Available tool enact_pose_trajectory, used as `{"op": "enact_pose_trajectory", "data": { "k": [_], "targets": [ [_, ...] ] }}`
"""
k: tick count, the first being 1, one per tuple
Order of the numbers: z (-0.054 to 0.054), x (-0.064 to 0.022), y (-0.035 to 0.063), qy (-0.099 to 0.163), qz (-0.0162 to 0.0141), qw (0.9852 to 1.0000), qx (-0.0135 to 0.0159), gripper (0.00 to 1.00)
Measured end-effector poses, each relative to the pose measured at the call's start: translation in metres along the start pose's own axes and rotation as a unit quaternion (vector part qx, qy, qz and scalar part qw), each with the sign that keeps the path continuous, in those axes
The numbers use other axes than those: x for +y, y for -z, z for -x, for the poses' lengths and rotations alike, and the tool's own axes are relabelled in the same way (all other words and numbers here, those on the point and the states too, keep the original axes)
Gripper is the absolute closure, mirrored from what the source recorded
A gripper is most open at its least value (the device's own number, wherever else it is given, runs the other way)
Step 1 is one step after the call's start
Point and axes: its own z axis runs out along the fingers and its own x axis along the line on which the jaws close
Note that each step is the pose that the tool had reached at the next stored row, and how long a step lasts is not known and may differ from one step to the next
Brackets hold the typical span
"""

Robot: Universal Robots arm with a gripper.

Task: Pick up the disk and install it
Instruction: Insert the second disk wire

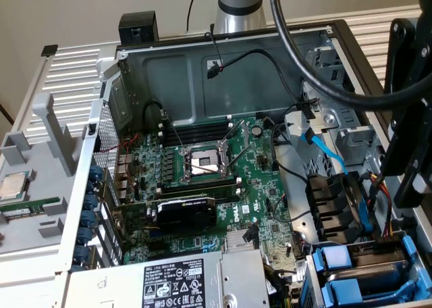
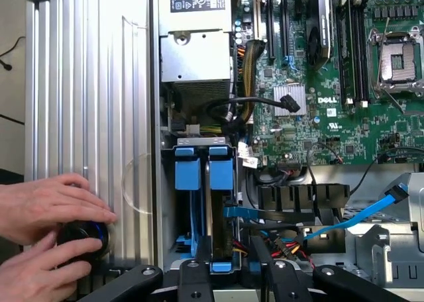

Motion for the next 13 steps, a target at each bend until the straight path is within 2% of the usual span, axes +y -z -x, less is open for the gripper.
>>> {"op": "enact_pose_trajectory", "data": {
  "k": [1, 2, 5, 9, 10, 13],
  "targets": [
    [0.0, 0.0, 0.0, 0.0, 0.0, 1.0, 0.0, 0.63],
    [0.0, 0.0016, 0.0, 0.0, -0.0019, 1.0, 0.0, 0.63],
    [0.0, 0.0099, -0.0006, 0.0, -0.0098, 1.0, -0.0005, 0.63],
    [-0.001, 0.0203, -0.0013, -0.001, -0.0163, 0.9999, -0.001, 0.63],
    [-0.002, 0.0209, -0.0014, -0.001, -0.0164, 0.9999, -0.002, 0.63],
    [-0.008, 0.0213, -0.0017, 0.0, -0.0162, 0.9998, -0.0098, 0.63]
  ]
}}
